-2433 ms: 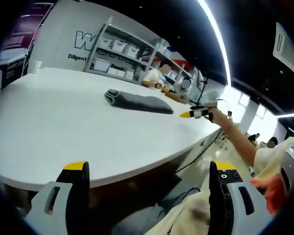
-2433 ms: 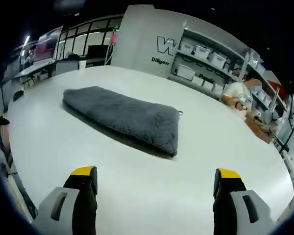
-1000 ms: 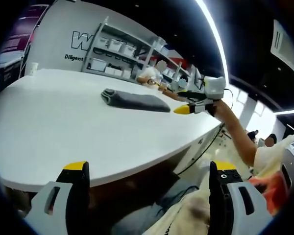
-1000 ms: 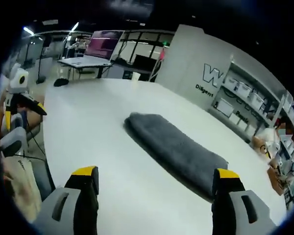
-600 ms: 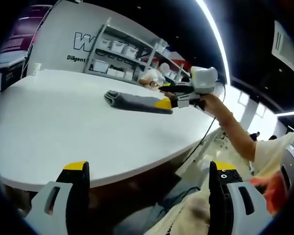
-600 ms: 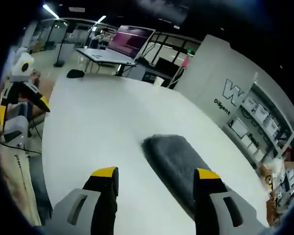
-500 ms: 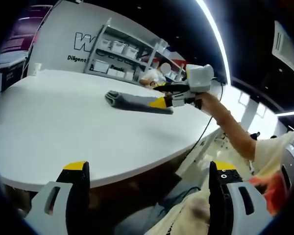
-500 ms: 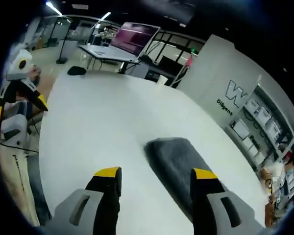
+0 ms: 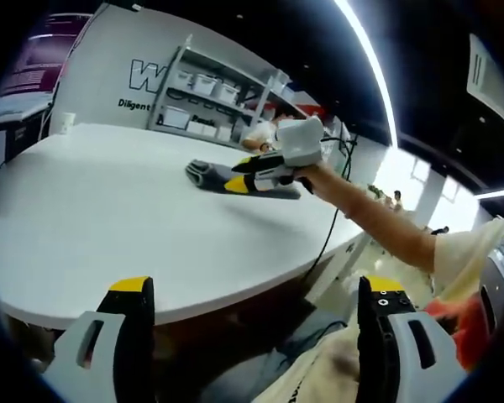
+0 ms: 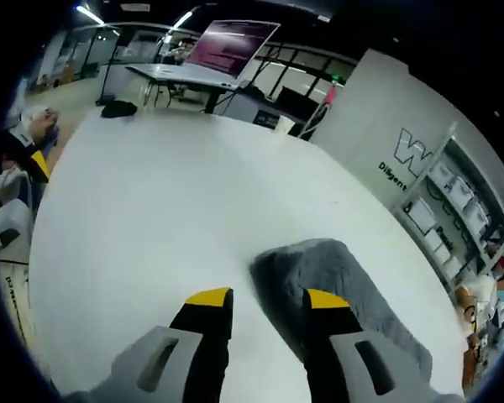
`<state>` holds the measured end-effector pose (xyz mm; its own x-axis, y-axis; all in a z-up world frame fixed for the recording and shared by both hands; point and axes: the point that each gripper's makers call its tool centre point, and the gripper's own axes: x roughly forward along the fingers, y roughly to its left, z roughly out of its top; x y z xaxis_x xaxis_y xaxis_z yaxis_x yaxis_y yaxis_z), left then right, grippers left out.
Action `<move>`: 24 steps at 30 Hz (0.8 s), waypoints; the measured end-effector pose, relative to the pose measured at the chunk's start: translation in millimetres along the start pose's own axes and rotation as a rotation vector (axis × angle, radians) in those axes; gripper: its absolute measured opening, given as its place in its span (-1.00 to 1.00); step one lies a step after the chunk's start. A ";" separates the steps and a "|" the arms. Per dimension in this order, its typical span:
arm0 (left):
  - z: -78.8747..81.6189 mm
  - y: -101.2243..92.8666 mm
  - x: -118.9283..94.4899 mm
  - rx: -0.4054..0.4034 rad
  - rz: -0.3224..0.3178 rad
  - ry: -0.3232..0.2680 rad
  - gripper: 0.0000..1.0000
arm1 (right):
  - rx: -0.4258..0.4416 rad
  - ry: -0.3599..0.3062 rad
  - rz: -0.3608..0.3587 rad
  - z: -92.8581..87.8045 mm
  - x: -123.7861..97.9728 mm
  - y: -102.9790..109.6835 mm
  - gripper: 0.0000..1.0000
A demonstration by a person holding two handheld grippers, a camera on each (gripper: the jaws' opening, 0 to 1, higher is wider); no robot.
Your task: Open the folded towel by lifting each exposed corner and separating the folded layers until the towel lies flat within the target outline without major curled edges
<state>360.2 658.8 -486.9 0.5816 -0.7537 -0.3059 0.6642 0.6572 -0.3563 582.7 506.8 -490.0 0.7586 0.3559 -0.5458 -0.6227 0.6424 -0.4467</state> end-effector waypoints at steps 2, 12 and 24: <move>-0.1 1.7 -0.6 -0.003 0.004 -0.002 0.97 | -0.004 -0.006 -0.012 4.1 4.5 -1.8 -0.60; -1.3 4.9 -1.4 -0.010 0.011 -0.003 0.96 | -0.096 0.072 -0.063 -8.4 29.4 -8.2 -1.00; -3.0 11.8 -2.2 -0.024 0.022 -0.002 0.95 | -0.061 -0.016 -0.127 -7.6 14.3 -22.8 -1.00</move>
<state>365.3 668.2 -493.0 0.5973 -0.7388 -0.3120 0.6394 0.6735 -0.3709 606.3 492.1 -493.0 0.8349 0.2848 -0.4710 -0.5313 0.6406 -0.5544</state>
